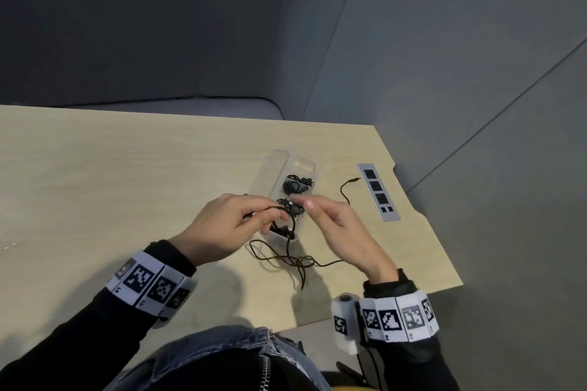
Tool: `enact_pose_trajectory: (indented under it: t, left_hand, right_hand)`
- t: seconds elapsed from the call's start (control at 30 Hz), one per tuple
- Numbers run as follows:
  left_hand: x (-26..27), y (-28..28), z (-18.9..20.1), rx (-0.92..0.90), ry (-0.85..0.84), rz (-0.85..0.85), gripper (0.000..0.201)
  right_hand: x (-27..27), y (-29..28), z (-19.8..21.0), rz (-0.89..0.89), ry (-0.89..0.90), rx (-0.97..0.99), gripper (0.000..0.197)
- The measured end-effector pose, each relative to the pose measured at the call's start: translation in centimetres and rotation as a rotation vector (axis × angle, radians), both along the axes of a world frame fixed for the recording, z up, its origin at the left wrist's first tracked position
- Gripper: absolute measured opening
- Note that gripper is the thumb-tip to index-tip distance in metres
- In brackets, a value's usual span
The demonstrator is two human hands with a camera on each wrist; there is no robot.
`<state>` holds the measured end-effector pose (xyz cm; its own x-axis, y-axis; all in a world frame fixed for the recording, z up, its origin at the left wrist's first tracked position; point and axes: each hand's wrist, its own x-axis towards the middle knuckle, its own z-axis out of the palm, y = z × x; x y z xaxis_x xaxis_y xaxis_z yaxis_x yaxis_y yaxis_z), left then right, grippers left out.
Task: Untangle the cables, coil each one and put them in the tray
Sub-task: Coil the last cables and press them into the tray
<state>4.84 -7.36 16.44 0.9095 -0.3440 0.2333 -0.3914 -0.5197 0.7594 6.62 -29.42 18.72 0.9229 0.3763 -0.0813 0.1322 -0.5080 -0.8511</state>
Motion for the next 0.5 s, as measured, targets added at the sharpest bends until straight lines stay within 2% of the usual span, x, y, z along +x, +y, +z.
enact_pose_trajectory:
  t: [0.07, 0.13, 0.2, 0.33, 0.37, 0.5]
  left_hand:
    - [0.5, -0.2, 0.1, -0.037, 0.014, 0.044, 0.034]
    - [1.0, -0.4, 0.1, -0.166, 0.057, 0.077, 0.032]
    - [1.2, -0.3, 0.1, -0.202, 0.109, 0.051, 0.034]
    - [1.4, -0.4, -0.3, 0.051, 0.065, -0.033, 0.035]
    - [1.4, -0.6, -0.3, 0.059, 0.06, -0.04, 0.034]
    - [2.0, -1.9, -0.1, -0.16, 0.201, -0.072, 0.028]
  right_hand:
    - [-0.3, 1.0, -0.1, -0.007, 0.002, 0.046, 0.028]
    - [-0.5, 1.3, 0.3, -0.034, -0.004, 0.089, 0.022]
    - [-0.8, 1.1, 1.0, -0.074, -0.055, 0.125, 0.019]
    - [-0.4, 0.1, 2.0, -0.339, -0.203, 0.272, 0.019]
    - [-0.2, -0.2, 2.0, -0.392, -0.212, 0.294, 0.018]
    - [0.0, -0.6, 1.6, -0.502, -0.284, 0.309, 0.016]
